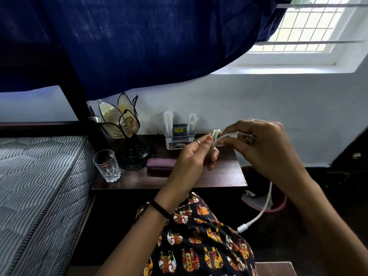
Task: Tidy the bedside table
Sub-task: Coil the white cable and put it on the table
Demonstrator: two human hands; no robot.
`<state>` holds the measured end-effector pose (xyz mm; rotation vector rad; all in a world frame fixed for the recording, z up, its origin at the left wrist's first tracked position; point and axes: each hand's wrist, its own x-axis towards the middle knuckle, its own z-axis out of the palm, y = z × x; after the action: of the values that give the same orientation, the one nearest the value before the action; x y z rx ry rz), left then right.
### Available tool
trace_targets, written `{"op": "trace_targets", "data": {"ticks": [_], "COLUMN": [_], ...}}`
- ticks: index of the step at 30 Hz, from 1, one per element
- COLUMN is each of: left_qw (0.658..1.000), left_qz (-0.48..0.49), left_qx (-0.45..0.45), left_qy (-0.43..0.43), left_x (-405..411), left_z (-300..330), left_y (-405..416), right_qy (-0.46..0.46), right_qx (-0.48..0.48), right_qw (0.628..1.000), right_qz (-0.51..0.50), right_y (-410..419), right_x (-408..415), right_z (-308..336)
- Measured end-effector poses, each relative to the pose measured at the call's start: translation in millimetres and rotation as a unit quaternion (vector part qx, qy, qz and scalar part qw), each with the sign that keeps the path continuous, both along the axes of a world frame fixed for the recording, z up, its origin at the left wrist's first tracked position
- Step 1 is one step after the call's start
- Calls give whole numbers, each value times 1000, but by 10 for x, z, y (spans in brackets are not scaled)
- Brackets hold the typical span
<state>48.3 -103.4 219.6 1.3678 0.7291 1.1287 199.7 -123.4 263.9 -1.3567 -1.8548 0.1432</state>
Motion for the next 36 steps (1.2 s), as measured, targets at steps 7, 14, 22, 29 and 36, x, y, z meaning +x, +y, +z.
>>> {"op": "trace_targets", "data": {"ticks": [7, 14, 22, 29, 36], "left_qw": [999, 982, 958, 974, 992], "left_qz": [-48, -55, -30, 30, 80], "left_qx": [10, -92, -141, -108, 38], "left_qy": [-21, -152, -249, -198, 94], "left_x": [-32, 5, 51, 52, -42], "left_z": [50, 34, 61, 31, -150], "left_y": [-50, 4, 71, 183, 209], "right_qy": [83, 325, 356, 132, -9], "right_qx": [-22, -89, -214, -350, -304], "right_qw": [994, 935, 905, 914, 940], "right_qz": [65, 106, 93, 155, 156], "right_y": [201, 212, -25, -338, -420], "right_x": [29, 19, -150, -369, -259], "right_z": [-89, -501, -958, -1058, -596]}}
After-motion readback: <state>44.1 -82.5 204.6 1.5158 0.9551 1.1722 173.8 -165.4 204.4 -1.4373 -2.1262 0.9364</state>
